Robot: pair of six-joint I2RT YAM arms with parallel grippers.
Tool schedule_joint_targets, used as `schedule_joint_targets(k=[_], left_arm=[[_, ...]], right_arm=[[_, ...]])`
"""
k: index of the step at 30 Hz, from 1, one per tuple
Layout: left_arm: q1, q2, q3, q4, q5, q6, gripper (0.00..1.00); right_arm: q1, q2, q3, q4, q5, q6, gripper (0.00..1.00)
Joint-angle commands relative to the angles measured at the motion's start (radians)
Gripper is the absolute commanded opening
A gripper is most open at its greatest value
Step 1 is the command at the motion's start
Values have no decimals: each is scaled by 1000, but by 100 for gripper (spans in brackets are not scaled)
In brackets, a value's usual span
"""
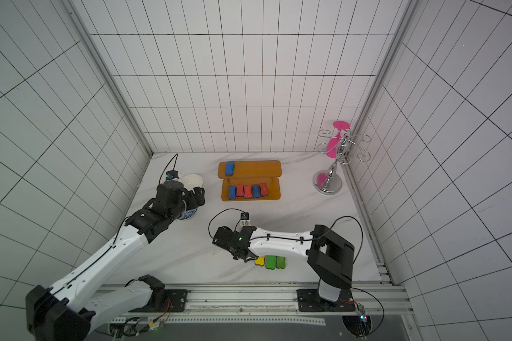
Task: Remove the whiteboard erasers from the shelf
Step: Place the whiteboard eraser at the center of the board.
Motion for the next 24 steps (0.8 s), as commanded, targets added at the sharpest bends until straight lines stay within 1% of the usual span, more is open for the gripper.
schedule_joint_targets(k=[1,8,14,24], left_arm=[[0,-42,-20,-5,-23,21,95],[0,-48,-25,-6,-26,28,96],[0,-50,-29,1,-19,28,96],[0,-51,-30,1,-23,27,96]], right_arm=[[-6,32,-16,6,-42,51,28],[-33,45,-87,24,-132,131,30],[-42,42,-116,56,-163,132,35],[-47,18,-127,52,-153,130,44]])
